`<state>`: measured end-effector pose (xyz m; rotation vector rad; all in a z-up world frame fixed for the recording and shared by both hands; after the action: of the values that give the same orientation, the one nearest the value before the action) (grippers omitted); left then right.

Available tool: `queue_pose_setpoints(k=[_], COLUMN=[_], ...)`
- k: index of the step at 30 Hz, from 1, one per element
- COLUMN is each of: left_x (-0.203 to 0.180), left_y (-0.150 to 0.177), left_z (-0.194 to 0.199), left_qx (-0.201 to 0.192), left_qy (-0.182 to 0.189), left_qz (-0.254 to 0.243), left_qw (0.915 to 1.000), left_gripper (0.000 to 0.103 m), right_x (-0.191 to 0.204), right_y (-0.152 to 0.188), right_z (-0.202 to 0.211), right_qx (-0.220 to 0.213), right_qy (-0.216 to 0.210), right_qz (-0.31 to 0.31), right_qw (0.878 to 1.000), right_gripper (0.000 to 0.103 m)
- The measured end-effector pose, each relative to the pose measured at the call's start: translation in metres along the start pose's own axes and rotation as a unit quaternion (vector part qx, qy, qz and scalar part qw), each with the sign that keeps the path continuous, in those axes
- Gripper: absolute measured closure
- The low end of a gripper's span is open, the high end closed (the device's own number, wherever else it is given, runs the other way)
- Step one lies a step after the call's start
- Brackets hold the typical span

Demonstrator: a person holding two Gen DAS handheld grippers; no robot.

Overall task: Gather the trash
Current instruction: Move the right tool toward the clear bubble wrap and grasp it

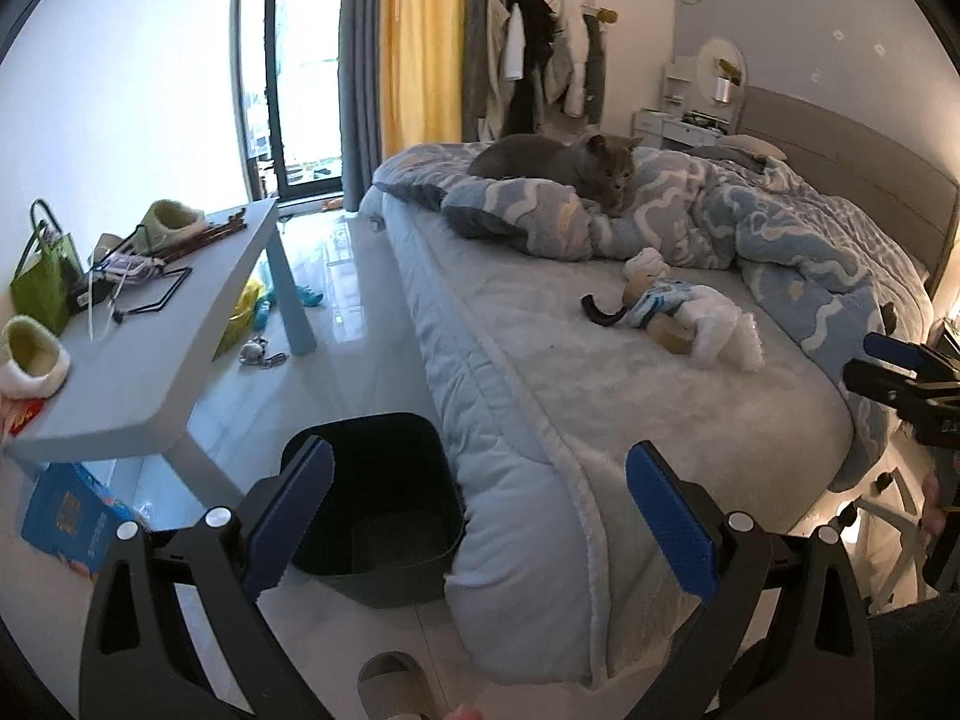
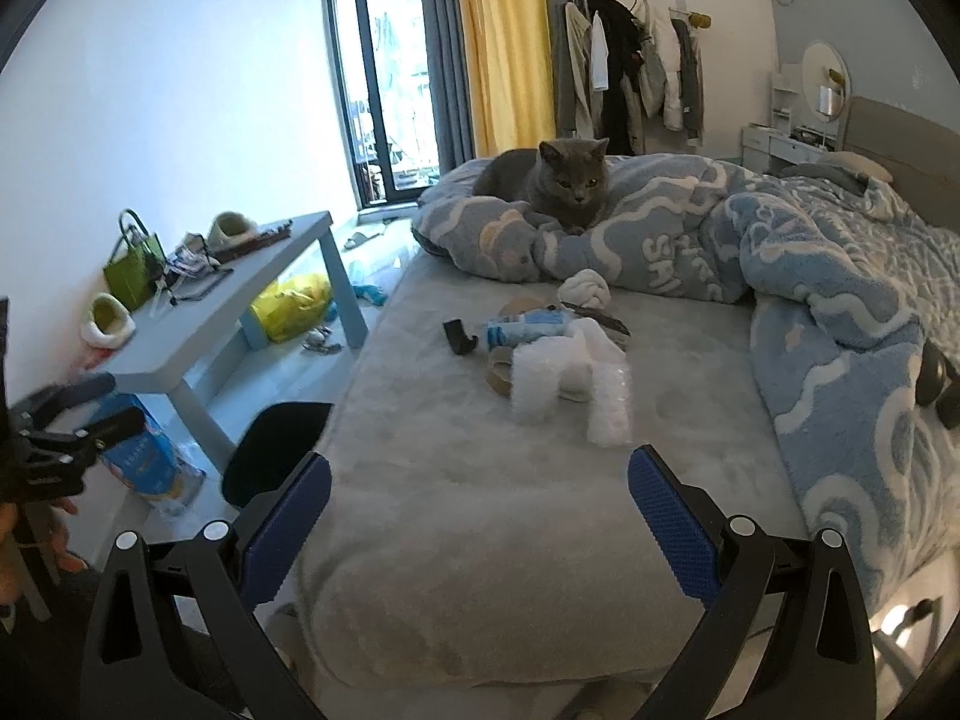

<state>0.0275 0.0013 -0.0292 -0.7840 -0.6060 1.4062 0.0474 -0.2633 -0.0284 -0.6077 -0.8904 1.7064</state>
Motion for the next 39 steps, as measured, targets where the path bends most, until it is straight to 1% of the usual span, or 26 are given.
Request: queue_pose_setpoints(k=[2,3,5,7,11,12,14,17,19,20,21,22,24,26,29,30,32,37,39], left_x=[-0.005,-0.008,-0.013,-0.016,-0.024,-0.027,-0.033,-0.042,-0.052,-0.057,-0.063,-0.067,-0.077,-0.083,-0.091,-0.094,-0.103,-0.121,-0.126], left_y=[-0.001,-0.001,-0.004,-0.008,-0.015,-0.017,-0.021,-0.024,-0.027,-0.029,-0.030,-0.030,-0.032,-0.031,-0.029,-0.028,-0.029,-0.038,-0.040], left_z=[-0.009,-0.012,-0.014,-0.019,-0.033,-0.037,-0.046,-0.060,-0.071,-0.076,-0.081,-0.085,-0.095,-0.102,-0.112,-0.114,-0.118,-0.123,-0.127], left_qx=[0.023,0.027,0.008,-0.002,0.002,0.002,0.001,0.009,0.012,0.013,0.016,0.019,0.026,0.032,0.046,0.049,0.051,0.051,0.049], left_qy=[0.005,0.007,0.001,-0.005,0.003,0.011,0.008,0.019,0.022,0.030,0.044,0.054,0.073,0.085,0.116,0.120,0.127,0.157,0.154], left_qz=[-0.009,-0.014,-0.021,-0.023,-0.027,-0.031,-0.038,-0.046,-0.062,-0.071,-0.078,-0.081,-0.087,-0.089,-0.078,-0.079,-0.089,-0.086,-0.091], left_qw=[0.9997,0.9995,0.9997,0.9997,0.9996,0.9994,0.9992,0.9987,0.9978,0.9970,0.9959,0.9951,0.9931,0.9919,0.9891,0.9885,0.9866,0.9826,0.9826], left_gripper=[0.003,0.003,0.003,0.003,0.003,0.003,0.003,0.003,0.004,0.004,0.004,0.005,0.007,0.021,0.024,0.026,0.034,0.034,0.034], right_x=[-0.005,-0.007,-0.012,-0.017,-0.030,-0.035,-0.044,-0.058,-0.065,-0.068,-0.071,-0.073,-0.078,-0.081,-0.087,-0.091,-0.094,-0.097,-0.098], right_y=[0.000,0.001,0.003,0.006,0.011,0.012,0.014,0.014,0.013,0.012,0.011,0.011,0.011,0.011,0.011,0.010,0.007,0.000,0.000], right_z=[-0.007,-0.011,-0.019,-0.030,-0.050,-0.056,-0.063,-0.074,-0.079,-0.082,-0.086,-0.089,-0.096,-0.102,-0.107,-0.109,-0.112,-0.119,-0.123], right_qx=[0.005,0.007,0.010,0.014,0.020,0.021,0.021,0.016,0.017,0.018,0.019,0.022,0.029,0.036,0.041,0.041,0.044,0.050,0.056], right_qy=[0.003,0.003,0.003,0.002,0.000,0.000,0.000,-0.007,-0.007,-0.008,-0.008,-0.006,-0.006,-0.006,-0.009,-0.010,-0.014,-0.017,-0.016], right_qz=[0.004,0.006,0.009,0.011,0.008,0.004,-0.005,-0.025,-0.031,-0.033,-0.032,-0.030,-0.025,-0.021,-0.026,-0.032,-0.038,-0.043,-0.045], right_qw=[1.000,1.000,1.000,1.000,1.000,1.000,1.000,1.000,0.999,0.999,0.999,0.999,0.999,0.999,0.999,0.999,0.998,0.998,0.997], right_gripper=[0.003,0.003,0.003,0.003,0.003,0.003,0.003,0.003,0.007,0.013,0.015,0.016,0.020,0.022,0.026,0.029,0.033,0.035,0.036])
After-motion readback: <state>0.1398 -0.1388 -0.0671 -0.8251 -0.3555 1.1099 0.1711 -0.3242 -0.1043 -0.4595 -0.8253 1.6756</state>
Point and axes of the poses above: each gripper's, at about its wrist camera, not at the fingertips, and z roughly against the way its jaws point, x to its left, y to its underside, the point moved 3 cm from there along -z, roughly the way its jaws point, and after that the axes turned 5 degrees about z, right-handed, at the moved point
